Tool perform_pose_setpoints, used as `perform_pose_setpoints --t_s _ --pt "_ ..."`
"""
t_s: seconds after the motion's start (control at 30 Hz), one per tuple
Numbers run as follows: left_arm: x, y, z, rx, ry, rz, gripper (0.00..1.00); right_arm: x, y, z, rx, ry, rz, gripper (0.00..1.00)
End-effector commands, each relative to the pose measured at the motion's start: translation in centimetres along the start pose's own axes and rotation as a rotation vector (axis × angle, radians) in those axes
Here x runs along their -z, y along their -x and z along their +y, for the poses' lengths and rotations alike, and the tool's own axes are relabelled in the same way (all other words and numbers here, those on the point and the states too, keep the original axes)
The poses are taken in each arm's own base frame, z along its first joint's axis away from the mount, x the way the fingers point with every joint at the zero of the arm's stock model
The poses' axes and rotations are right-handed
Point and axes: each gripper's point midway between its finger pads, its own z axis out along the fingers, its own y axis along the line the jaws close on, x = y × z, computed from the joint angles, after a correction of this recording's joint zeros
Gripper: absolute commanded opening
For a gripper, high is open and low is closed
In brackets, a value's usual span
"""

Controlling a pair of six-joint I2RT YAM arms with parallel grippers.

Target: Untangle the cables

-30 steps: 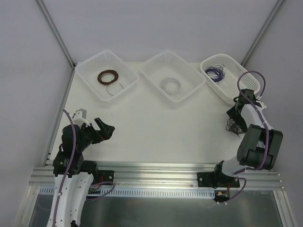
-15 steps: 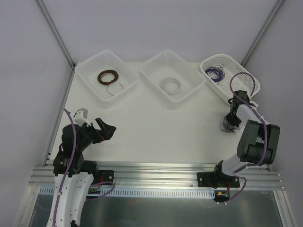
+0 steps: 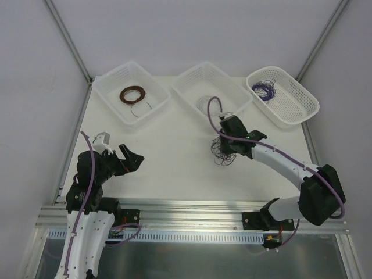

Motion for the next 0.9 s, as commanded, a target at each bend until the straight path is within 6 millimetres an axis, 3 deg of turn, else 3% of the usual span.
perform_pose_setpoints --t_s 0.0,0.07,0.2,0.3,0.43,0.53,0.6,0.67,0.73,0.8,0.87 --pt "-0.4 0.1 -0.8 -0.034 -0.056 0.007 0.99 1.6 0.3 7.2 0.258 0.202 -0.022 0.04" --pt "-0.6 -0.2 -0.9 -0.032 -0.065 0.026 0.99 1.3 -1.3 10.3 0.378 0.251 0.004 0.05" --pt "-0.8 -0.6 -1.5 -0.026 -0.097 0.066 0.99 0.3 -4.0 13.7 0.516 0.301 0.068 0.12" --pt "-1.0 -1.0 -1.9 -0.02 -0.125 0.095 0.99 0.0 -5.2 15.1 0.561 0.323 0.087 0.27" --pt "-1.4 -1.4 -2.3 0.009 -0.149 0.129 0.99 1.6 -5.4 16.5 0.58 0.379 0.068 0.61" --pt "-1.8 -2.2 -2.7 0.03 -0.172 0.175 0.98 3.6 -4.8 16.3 0.566 0.396 0.02 0.73" --pt "-2.3 -2.6 -3.0 0.04 -0.181 0.197 0.97 4.5 -4.7 15.7 0.529 0.395 -0.002 0.76" --pt "-2.5 -3.4 -3.8 0.024 -0.202 0.236 0.97 6.2 -3.3 15.1 0.48 0.396 -0.077 0.79" --pt "-3.3 -3.5 -4.0 -0.007 -0.174 0.233 0.99 6.4 -3.3 13.9 0.417 0.361 -0.098 0.81" --pt "-3.5 -4.2 -6.0 -0.064 -0.224 0.262 0.99 7.5 -2.8 13.1 0.349 0.357 -0.136 0.83" --pt "-4.4 -5.0 -6.6 -0.101 -0.198 0.297 0.99 7.8 -2.9 11.8 0.264 0.329 -0.151 0.86"
